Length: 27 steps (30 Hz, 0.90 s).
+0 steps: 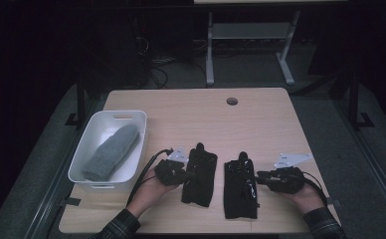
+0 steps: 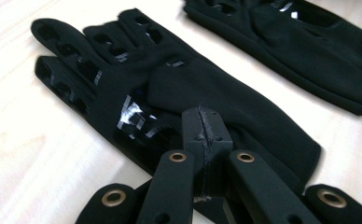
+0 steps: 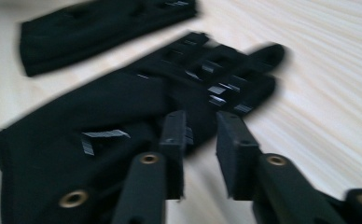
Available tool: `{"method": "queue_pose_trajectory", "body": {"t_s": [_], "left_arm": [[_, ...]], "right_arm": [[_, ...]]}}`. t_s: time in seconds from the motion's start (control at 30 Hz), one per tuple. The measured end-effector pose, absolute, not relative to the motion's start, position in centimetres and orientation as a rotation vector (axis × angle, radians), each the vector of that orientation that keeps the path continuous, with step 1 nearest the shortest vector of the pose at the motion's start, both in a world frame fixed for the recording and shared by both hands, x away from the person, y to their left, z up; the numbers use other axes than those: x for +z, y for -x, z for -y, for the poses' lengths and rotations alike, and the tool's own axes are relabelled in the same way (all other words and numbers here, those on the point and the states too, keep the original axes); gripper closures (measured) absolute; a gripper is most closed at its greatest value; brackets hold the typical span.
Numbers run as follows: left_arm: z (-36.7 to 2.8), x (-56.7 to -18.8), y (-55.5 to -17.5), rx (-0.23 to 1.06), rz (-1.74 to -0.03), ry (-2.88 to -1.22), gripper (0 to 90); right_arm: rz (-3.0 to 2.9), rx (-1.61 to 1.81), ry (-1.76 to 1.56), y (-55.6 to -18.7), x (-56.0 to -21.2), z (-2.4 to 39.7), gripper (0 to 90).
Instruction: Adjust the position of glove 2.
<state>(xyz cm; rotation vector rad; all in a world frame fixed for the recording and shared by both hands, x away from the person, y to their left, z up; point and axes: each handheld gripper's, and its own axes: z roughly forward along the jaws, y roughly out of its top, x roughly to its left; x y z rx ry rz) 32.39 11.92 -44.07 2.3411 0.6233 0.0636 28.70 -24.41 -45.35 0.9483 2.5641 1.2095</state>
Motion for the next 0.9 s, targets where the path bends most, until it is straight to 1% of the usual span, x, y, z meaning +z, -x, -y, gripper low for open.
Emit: {"method": "queue_pose_trajectory", "body": {"t_s": [0.03, 0.13, 0.2, 0.3, 0.67, 0.9], "left_arm": [[-11.7, -44.3, -32.7, 0.061, -0.627, -2.343, 89.4], [-11.1, -45.2, -33.3, 0.052, -0.628, -2.387, 89.4], [-11.0, -45.6, -33.1, 0.041, -0.599, -2.410, 89.5], [-10.9, -45.5, -32.6, 0.022, -0.578, -2.422, 89.6], [-10.3, -45.6, -31.2, -0.039, -0.498, -2.433, 89.6], [-10.3, -45.5, -31.0, -0.056, -0.500, -2.410, 89.4]], "right_arm": [[-2.582, 1.210, -0.944, -28.6, -45.3, 23.8, 81.2], [-2.617, 1.188, -0.900, -28.7, -45.6, 22.5, 87.8], [-2.640, 1.151, -0.900, -28.9, -46.0, 21.9, 89.8], [-2.665, 1.079, -0.900, -29.1, -46.6, 21.4, 90.0], [-2.641, 1.065, -0.901, -29.5, -46.6, 20.2, 90.0], [-2.646, 1.056, -0.887, -29.5, -46.5, 19.8, 90.0]]}}
